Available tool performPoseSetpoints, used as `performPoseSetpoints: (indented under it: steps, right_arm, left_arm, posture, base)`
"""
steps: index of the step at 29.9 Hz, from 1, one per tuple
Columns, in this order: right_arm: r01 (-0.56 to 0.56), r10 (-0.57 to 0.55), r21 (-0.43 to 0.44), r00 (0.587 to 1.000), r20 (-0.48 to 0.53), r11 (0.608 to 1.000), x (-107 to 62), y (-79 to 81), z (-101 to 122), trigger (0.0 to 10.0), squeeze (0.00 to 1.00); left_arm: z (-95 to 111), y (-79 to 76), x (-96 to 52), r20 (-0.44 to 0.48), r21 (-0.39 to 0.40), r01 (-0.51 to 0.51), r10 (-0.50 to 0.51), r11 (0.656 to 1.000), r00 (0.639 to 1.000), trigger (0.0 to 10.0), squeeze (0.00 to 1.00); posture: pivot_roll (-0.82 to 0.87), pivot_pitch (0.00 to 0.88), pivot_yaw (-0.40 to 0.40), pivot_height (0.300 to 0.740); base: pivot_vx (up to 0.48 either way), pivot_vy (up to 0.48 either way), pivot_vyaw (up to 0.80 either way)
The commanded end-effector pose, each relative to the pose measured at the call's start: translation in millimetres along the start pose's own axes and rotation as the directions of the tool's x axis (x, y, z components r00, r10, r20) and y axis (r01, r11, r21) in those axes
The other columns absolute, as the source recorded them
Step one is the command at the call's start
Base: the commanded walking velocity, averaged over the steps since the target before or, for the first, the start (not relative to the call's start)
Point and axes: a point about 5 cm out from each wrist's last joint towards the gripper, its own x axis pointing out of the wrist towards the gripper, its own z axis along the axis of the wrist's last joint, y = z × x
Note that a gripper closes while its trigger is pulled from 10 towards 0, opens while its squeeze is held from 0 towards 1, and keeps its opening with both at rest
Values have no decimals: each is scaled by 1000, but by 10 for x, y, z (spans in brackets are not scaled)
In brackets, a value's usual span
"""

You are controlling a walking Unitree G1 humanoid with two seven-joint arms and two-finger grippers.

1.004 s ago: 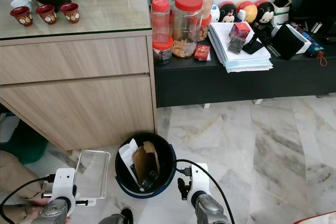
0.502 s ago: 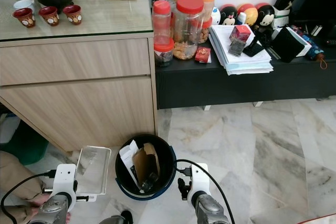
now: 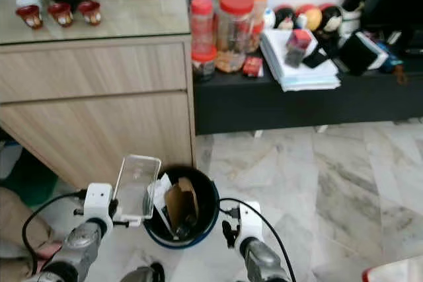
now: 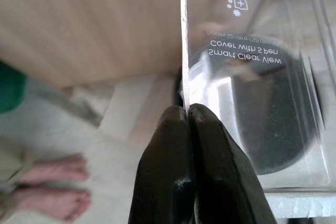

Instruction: Picking trash to rubbish bin

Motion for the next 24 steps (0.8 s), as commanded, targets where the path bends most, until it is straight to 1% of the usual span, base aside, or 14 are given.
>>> performPoseSetpoints:
  steps: [1,4,7,8,9,10,11,14,15,17,19,23,24]
  right_arm:
    - [-6,6,-4,1000,-14,1000,-4,12,-37,10000,0]
    - [-8,7,-5,1000,-14,1000,-4,15,-37,10000,0]
    - [-7,7,-6,1000,-15,1000,-5,12,-39,10000,0]
    - [-7,7,-7,1000,-15,1000,-6,11,-39,10000,0]
    - [-7,7,-7,1000,-14,1000,-6,8,-39,10000,0]
    - [-7,7,-7,1000,-13,1000,-7,6,-38,10000,0]
    - [-7,7,-7,1000,-11,1000,-7,1,-33,10000,0]
    - [-7,7,-8,1000,-10,1000,-7,0,-30,10000,0]
    - [-10,10,-8,1000,-6,1000,-5,3,-22,10000,0]
    - [-19,19,-26,1000,4,999,4,22,12,10000,0]
    - [-21,21,-30,1000,5,999,5,26,15,10000,0]
    - [-23,23,-37,1000,3,999,8,33,17,10000,0]
    - [-18,18,-25,1000,2,1000,7,29,15,10000,0]
  left_arm:
    - [-7,-5,-5,3,-4,12,-12,1000,1000,10000,0]
    - [57,-43,21,21,-11,41,-41,999,999,10000,0]
    - [89,-48,31,32,-8,45,-45,999,998,10000,0]
    - [99,-42,35,34,-6,43,-43,999,998,10000,63]
    - [111,-34,39,37,-22,42,-42,999,998,10000,188]
    - [119,-28,42,40,-35,42,-41,998,998,10000,188]
    - [125,-30,43,43,-52,52,-50,997,998,10000,133]
    - [126,-32,43,44,-54,58,-55,997,997,10000,133]
    - [127,-29,42,45,-46,54,-52,997,998,10000,0]
    - [53,5,14,26,-41,16,-15,999,1000,10000,0]
    - [41,8,9,24,-45,12,-11,999,1000,10000,0]
    - [24,23,0,23,-48,2,-1,999,1000,10000,0]
    - [14,48,-6,20,-46,-14,15,999,1000,10000,0]
  posture:
    - [140,187,-32,740]
    - [136,188,-34,740]
    - [135,190,-36,740]
    - [135,191,-37,740]
    - [135,191,-37,740]
    - [136,191,-38,740]
    - [137,192,-38,740]
    - [137,192,-38,740]
    - [135,193,-38,740]
    - [137,192,-41,740]
    - [137,192,-41,740]
    - [138,193,-43,740]
    - [140,193,-44,740]
  base:
    - [0,0,0]
    - [0,0,0]
    - [0,0,0]
    - [0,0,0]
    - [0,0,0]
    - [0,0,0]
    - [0,0,0]
    - [0,0,0]
    - [0,0,0]
    - [0,0,0]
    - [0,0,0]
    - [0,0,622]
    - [277,0,0]
